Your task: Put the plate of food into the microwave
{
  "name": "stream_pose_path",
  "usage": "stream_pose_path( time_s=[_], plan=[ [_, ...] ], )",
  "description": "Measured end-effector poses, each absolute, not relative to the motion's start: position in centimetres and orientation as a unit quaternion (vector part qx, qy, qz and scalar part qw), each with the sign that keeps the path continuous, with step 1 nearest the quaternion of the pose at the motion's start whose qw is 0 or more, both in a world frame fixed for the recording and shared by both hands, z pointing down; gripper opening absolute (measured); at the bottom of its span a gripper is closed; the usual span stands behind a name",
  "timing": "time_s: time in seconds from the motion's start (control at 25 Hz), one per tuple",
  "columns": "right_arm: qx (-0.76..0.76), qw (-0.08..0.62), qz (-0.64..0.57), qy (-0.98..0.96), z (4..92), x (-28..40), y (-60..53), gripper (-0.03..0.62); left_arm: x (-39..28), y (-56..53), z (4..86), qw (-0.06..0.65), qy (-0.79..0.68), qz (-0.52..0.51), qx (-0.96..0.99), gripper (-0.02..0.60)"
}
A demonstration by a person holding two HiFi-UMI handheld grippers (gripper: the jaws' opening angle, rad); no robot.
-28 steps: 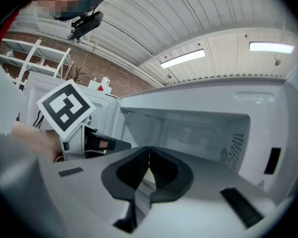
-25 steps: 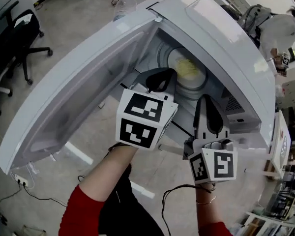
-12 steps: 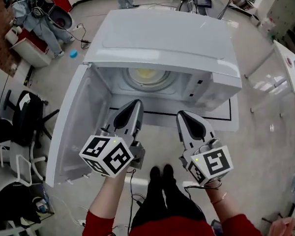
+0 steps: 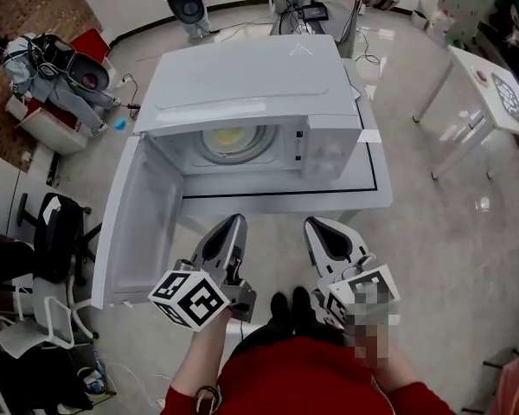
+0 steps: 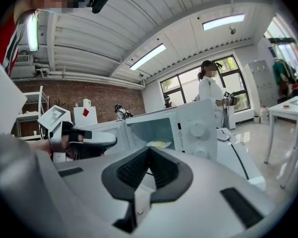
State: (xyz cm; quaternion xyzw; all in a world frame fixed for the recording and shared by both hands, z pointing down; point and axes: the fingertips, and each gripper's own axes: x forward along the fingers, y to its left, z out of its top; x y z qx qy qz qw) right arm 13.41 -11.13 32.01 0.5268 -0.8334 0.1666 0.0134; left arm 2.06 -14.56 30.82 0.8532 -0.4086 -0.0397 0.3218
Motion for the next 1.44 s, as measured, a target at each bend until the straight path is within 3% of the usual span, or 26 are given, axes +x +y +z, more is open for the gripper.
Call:
stream_pose_path(
  time_s=[0.24,0.6,1.12,1.44],
  plan=[
    [0.522,-0.016,0.162,-0.837,30.3,13.4,-9.3,0.014,1.6,-11.5,30.5,0.33,-0.411,-0.061,0.848,0.008],
    [0.502,0.018,0.132,-0.855,30.9,12.7,-7.6,0.014,2.1,-9.8,30.5,0.3,-0.422,-0.054,0.854,0.008],
    [0.503,0.036,0.097,-0.858,30.5,13.1,-6.8,0.014,2.4,-8.9,29.7,0.179,-0.47,0.009,0.864,0.008],
    [0.503,0.045,0.091,-0.858,30.5,13.8,-6.8,0.014,0.8,-8.6,29.5,0.14,-0.495,0.025,0.857,0.008]
  ],
)
